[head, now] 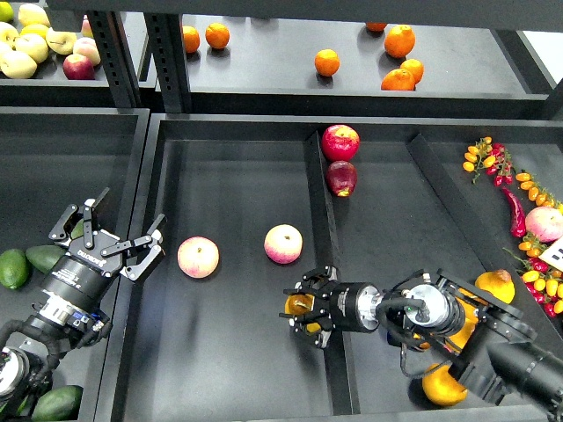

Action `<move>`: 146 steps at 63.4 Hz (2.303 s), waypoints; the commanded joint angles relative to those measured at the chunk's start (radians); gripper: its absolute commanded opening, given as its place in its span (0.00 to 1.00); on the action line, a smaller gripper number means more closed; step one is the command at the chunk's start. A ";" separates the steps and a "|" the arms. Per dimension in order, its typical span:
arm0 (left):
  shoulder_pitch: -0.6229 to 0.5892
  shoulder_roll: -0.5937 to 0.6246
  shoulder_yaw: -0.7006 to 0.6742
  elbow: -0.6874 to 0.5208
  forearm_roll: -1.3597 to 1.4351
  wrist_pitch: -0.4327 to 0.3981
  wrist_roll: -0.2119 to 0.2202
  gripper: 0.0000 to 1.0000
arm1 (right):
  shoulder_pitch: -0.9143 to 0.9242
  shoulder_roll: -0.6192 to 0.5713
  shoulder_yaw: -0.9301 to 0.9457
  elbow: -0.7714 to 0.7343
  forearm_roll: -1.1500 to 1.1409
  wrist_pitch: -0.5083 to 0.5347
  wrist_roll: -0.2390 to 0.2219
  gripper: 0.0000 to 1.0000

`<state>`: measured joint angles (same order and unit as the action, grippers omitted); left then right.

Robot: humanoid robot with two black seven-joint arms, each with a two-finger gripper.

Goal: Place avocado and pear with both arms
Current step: 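Carry the yellow pear with the right gripper into the pear bin, then open the right gripper to release the pear among the pears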

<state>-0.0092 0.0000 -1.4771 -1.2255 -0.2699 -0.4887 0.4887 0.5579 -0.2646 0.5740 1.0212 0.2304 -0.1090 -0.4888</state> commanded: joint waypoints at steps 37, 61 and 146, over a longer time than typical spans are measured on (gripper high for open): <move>0.000 0.000 0.008 0.008 0.000 0.000 0.000 0.99 | -0.147 -0.294 0.009 0.123 -0.014 0.038 0.000 0.16; 0.000 0.000 0.012 0.011 0.001 0.000 0.000 0.99 | -0.259 -0.282 0.009 0.091 -0.097 0.075 0.000 0.18; 0.006 0.000 0.018 0.001 0.003 0.000 0.000 0.99 | -0.210 -0.164 0.314 0.108 -0.102 -0.073 0.000 0.99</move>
<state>-0.0030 0.0000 -1.4587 -1.2228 -0.2667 -0.4887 0.4887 0.3257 -0.4947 0.7671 1.1261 0.1286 -0.1270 -0.4888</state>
